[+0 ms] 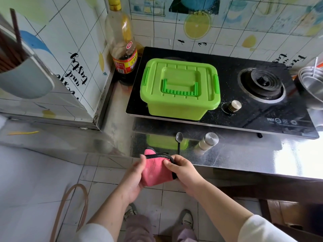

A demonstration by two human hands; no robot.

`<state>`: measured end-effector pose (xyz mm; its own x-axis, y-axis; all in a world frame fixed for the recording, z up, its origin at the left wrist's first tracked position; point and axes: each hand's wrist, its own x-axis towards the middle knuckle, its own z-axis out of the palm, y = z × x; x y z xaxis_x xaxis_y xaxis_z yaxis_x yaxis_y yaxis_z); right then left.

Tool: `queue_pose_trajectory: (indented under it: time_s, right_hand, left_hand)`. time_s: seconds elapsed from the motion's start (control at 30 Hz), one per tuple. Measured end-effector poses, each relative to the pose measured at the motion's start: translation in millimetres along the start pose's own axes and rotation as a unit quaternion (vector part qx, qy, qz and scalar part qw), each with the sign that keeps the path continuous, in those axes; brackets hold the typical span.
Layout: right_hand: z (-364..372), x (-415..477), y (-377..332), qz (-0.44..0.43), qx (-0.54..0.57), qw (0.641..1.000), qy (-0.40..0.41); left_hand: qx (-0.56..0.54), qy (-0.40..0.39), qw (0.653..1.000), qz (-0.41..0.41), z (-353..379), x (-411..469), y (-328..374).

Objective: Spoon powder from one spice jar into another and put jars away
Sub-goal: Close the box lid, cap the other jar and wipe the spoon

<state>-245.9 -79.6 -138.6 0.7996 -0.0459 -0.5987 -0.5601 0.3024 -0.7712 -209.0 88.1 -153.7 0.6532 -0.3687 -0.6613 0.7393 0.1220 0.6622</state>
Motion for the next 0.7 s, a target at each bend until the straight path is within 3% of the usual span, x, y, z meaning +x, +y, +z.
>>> queue_pose_trajectory:
  time_s: [0.13, 0.27, 0.53, 0.7]
  right_hand:
    - [-5, -5, -1, -0.020, 0.024, 0.999, -0.035]
    - [-10, -6, -3, -0.034, 0.054, 0.997, -0.050]
    - [-17, -7, -13, -0.037, 0.107, 0.991, -0.069]
    - [-19, -6, -19, 0.014, 0.114, 0.992, -0.054]
  left_hand:
    - [-0.086, -0.042, 0.993, -0.063, -6, 6, 6]
    - [0.033, -0.052, 0.997, -0.051, -3, 7, 7]
    - [0.051, 0.028, 0.998, -0.019, -2, 4, 8]
    - [0.101, -0.002, 0.994, -0.032, -1, -1, 7]
